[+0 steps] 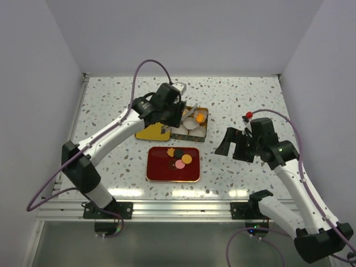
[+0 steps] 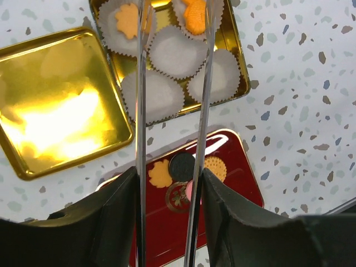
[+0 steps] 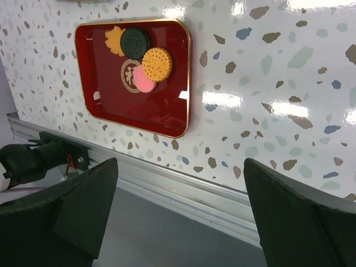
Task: Pack the cookies
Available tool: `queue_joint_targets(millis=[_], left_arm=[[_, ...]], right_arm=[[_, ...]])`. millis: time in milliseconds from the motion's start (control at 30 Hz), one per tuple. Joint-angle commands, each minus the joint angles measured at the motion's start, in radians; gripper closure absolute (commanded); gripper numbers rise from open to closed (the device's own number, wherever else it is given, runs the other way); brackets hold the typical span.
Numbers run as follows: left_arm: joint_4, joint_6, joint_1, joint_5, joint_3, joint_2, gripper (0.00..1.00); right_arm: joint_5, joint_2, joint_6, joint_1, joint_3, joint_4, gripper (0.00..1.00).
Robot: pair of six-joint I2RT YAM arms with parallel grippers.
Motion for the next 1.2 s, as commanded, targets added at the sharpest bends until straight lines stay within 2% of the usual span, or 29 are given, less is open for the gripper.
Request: queue_joint_targets(millis=[0,267,500,1167], left_arm=[[-0.037,-0.031,0.008,-0.049,-0.127,-0.140,0.49],[-0.061,-0.119,-0.007,0.013,-0.463,-0.430,0.51],[-0.110,-0.227,-0.018,0.020,-0.638,-0.600,0.51],[-0.058,-0.233,-0.019,0.121,-0.736,-0.627,0.54]], right_arm=[[-0.054,-0.027,0.024,0.003,-0.026,0.034,0.01],[-0.146,-0.035,0.068,0.003,-0.110,0.121,0.01],[-0.157,-0.045,0.053,0.003,-0.101,0.105,0.01],[-0.134,-0.167,0.065,0.001,-0.161,0.011,0.01]])
